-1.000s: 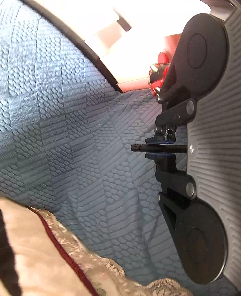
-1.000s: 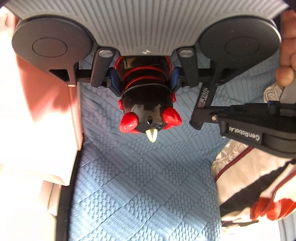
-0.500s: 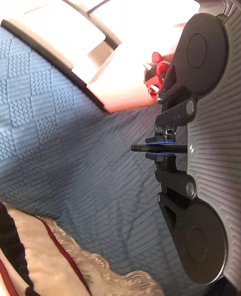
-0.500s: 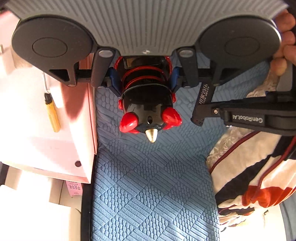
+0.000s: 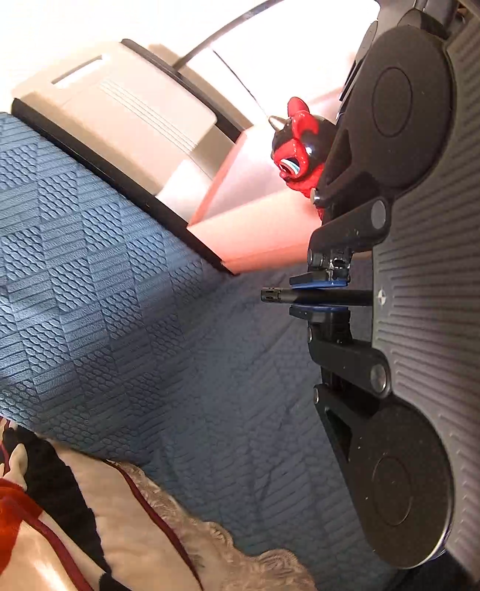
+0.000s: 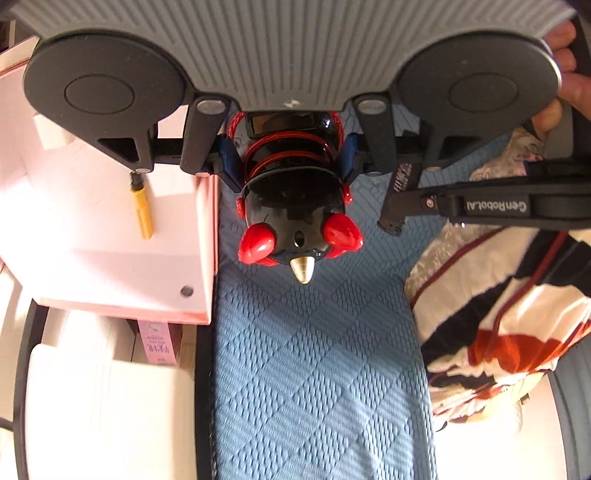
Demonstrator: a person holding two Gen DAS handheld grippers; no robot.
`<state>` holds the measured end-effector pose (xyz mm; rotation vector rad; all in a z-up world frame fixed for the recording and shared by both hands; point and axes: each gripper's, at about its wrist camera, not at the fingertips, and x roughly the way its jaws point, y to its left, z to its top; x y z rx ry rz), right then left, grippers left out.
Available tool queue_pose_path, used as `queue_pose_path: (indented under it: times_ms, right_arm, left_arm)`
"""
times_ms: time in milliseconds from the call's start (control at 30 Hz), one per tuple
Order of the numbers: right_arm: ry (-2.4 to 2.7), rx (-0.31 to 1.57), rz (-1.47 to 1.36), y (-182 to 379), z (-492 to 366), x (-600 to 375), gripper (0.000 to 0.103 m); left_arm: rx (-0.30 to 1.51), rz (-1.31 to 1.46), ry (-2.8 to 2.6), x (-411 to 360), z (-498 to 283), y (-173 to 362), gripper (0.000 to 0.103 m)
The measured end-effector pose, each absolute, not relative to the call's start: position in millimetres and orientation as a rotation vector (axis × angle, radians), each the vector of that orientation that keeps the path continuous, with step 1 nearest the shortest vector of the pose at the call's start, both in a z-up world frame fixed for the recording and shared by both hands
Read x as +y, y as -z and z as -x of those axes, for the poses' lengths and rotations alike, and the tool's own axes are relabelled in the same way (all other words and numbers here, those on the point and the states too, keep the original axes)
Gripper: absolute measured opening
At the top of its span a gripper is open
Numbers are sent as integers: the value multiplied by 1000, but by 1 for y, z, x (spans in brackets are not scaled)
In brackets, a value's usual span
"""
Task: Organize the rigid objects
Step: 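Lift the figurine and USB stick and carry them toward the pink box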
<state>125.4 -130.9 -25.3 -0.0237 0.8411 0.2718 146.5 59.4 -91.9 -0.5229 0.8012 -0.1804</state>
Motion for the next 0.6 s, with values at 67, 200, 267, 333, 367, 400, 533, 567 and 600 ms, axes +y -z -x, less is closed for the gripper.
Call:
queue_pose_path:
  times_ms: [67,200,267,333,367,400,533,567,600]
  right_arm:
    - [-271,827,17,16,-126,-136,56]
    - [-277,804,13,0,-127,-147,56]
    - [-288,796,12,-8,-129,-152,56]
    - [-292,787,14,-17,-132,-158,56]
    - [-294,780,13,-22,-133,-161,56]
    - [-295,773,14,-26,-134,-165,57]
    - [-296,750,9,-46,-139,-179,56]
    - [-295,742,7,-51,-140,-182,56]
    - [-294,735,4,-57,-142,-186,57]
  left_arm:
    - [791,553,180,53,-145,87,10]
    - [772,547,192,36,-146,70,11]
    - [757,558,188,30,-147,60,10]
    - [737,540,183,21,-151,47,10]
    - [727,532,179,18,-153,41,10]
    - [719,528,179,14,-155,35,10]
    - [694,535,190,-2,-163,13,10]
    - [687,529,197,-8,-165,8,10]
    - [683,524,203,-15,-167,4,11]
